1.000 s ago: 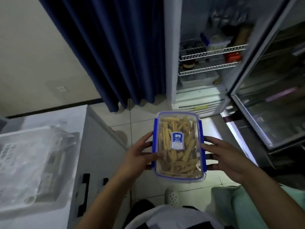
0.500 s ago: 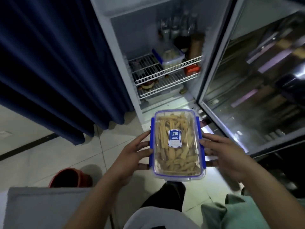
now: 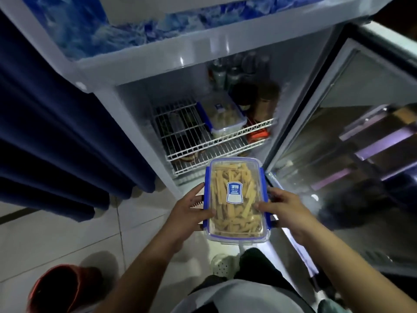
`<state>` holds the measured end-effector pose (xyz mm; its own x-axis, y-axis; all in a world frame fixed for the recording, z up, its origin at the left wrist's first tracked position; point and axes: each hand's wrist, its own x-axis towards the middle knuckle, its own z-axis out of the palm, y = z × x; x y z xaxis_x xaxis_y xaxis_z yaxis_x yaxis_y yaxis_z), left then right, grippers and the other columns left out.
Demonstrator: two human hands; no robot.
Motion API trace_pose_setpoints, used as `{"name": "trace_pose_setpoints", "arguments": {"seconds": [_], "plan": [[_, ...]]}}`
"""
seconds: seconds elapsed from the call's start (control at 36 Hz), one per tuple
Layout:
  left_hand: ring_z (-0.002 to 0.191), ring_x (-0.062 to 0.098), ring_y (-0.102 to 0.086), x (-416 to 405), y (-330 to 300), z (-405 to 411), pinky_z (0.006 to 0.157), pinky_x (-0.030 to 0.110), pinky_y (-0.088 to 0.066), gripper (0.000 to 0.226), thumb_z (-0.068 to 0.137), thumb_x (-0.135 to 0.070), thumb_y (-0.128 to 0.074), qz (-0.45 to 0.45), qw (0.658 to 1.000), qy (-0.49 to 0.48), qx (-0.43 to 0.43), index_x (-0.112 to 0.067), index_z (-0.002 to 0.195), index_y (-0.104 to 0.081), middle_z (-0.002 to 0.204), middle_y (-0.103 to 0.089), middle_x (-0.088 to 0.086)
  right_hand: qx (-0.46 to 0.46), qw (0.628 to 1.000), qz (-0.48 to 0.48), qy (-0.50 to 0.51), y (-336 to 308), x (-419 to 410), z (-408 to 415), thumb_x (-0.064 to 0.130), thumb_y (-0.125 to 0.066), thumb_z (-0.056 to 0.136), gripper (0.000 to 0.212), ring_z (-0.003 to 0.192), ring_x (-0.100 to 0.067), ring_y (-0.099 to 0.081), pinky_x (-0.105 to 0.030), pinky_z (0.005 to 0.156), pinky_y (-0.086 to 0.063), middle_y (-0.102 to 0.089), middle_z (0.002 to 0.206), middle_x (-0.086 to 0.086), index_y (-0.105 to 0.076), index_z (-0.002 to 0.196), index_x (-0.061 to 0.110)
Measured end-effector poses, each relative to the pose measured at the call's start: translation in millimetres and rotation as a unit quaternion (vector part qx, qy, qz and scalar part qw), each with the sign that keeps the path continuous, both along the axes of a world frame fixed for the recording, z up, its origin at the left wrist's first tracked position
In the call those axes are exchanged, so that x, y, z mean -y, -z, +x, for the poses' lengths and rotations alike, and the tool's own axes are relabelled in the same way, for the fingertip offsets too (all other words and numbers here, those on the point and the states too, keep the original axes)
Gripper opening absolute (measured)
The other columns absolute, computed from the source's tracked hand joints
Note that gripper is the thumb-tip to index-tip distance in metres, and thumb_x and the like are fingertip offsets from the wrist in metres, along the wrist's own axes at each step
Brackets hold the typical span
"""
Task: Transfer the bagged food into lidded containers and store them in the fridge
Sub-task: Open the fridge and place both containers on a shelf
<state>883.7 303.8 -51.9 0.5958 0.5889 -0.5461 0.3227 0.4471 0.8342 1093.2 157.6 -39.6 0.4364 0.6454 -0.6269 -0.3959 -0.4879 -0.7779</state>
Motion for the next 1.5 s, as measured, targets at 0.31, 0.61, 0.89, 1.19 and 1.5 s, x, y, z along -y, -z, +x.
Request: {"name": "trace_pose_setpoints", "arguments": {"seconds": [0.31, 0.61, 0.89, 1.19, 1.5], "plan": [[0.089, 0.001, -0.072, -63.6, 23.9, 39.5, 0.06, 0.023, -0.058, 0.063, 0.085, 0.007, -0.07, 0.06, 0.984, -0.165, -0.008, -0.051, 0.108, -0.06, 0.096, -0.074, -0.026, -0.006, 0.991, -0.005, -0.135, 41.1, -148.3, 57.0, -0.001, -0.079, 0.078, 0.051, 0.072, -0.02, -0.076, -0.027, 0.051, -0.056, -0.076, 0.096, -0.013, -0.062, 0.122, 0.019], [0.112, 0.021, -0.069, -92.7, 31.3, 69.8, 0.095, 0.049, -0.057, 0.051, 0.088, -0.003, -0.067, 0.135, 0.976, -0.168, -0.022, -0.033, 0.13, -0.059, 0.12, -0.071, -0.003, 0.005, 0.983, -0.021, -0.182, 64.1, -222.1, 75.7, -0.002, -0.077, 0.08, 0.02, 0.062, -0.015, -0.071, -0.024, 0.047, -0.051, -0.075, 0.084, -0.005, -0.07, 0.094, 0.011], [0.155, 0.026, -0.003, -56.9, 64.5, 91.7, 0.122, 0.042, 0.004, 0.076, 0.094, -0.03, -0.061, 0.52, 0.734, 0.12, -0.419, -0.032, 0.157, -0.019, 0.167, -0.013, 0.002, -0.005, 0.972, -0.032, -0.233, 61.5, -248.0, 85.6, 0.007, -0.08, 0.08, 0.016, 0.062, -0.019, -0.07, -0.028, 0.049, -0.052, -0.074, 0.075, -0.003, -0.068, 0.09, 0.012], [0.151, 0.028, -0.019, -96.0, 66.1, 100.6, 0.125, 0.046, -0.017, 0.077, 0.091, -0.011, -0.059, 0.545, 0.712, 0.111, -0.428, -0.03, 0.156, -0.022, 0.161, -0.026, 0.004, 0.005, 0.969, 0.047, -0.243, 62.9, -235.7, 101.6, 0.017, -0.071, 0.09, 0.04, 0.095, -0.015, -0.068, -0.03, 0.073, -0.054, -0.069, 0.115, -0.002, -0.06, 0.128, 0.022], [0.149, 0.04, -0.019, -171.0, 64.1, 143.8, 0.121, 0.053, -0.022, 0.078, 0.096, -0.007, -0.052, 0.486, 0.718, 0.138, -0.479, -0.042, 0.156, -0.016, 0.166, -0.013, 0.012, 0.505, 0.699, -0.048, -0.505, 74.2, -254.9, 169.1, 0.056, -0.056, 0.088, 0.078, 0.148, -0.033, -0.019, -0.052, 0.118, -0.015, -0.021, 0.165, 0.0, -0.017, 0.154, 0.045]]}}
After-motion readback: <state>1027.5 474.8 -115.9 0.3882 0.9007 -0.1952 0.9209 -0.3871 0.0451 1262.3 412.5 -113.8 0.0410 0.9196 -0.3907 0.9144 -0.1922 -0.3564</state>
